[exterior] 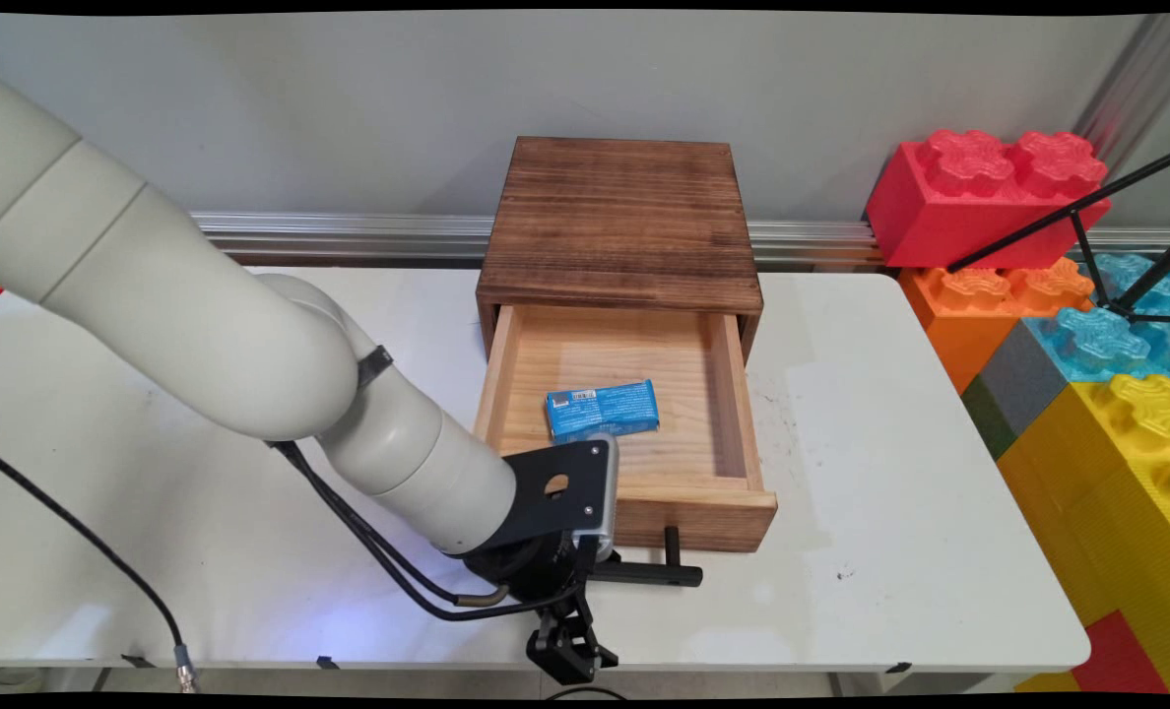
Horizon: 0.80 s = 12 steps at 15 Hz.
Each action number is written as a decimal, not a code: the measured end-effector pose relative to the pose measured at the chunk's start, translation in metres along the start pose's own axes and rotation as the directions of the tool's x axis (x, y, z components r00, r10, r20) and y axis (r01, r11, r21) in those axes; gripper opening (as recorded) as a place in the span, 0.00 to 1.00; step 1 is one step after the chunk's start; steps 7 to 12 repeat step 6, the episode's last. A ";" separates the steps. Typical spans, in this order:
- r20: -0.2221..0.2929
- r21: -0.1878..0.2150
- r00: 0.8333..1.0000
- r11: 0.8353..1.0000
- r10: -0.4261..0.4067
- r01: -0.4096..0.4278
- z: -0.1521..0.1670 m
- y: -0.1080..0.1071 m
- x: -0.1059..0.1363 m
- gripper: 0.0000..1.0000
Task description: Open the drawer
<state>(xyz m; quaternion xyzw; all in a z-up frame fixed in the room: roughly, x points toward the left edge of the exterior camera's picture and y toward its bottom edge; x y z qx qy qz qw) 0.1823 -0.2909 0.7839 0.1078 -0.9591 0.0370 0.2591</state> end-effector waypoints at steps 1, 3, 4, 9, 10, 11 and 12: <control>0.000 -0.001 1.000 1.000 -0.002 0.002 -0.002 0.001 -0.001 1.00; -0.003 -0.002 1.000 1.000 -0.005 0.005 -0.004 0.002 -0.001 1.00; -0.007 -0.002 1.000 1.000 -0.007 0.007 -0.007 0.003 -0.001 1.00; -0.017 0.000 1.000 1.000 -0.012 0.012 -0.013 0.004 0.000 1.00; -0.017 0.000 1.000 1.000 -0.012 0.012 -0.013 0.004 0.000 1.00; -0.017 0.000 1.000 1.000 -0.012 0.012 -0.013 0.004 0.000 1.00; -0.017 0.000 1.000 1.000 -0.012 0.012 -0.013 0.004 0.000 1.00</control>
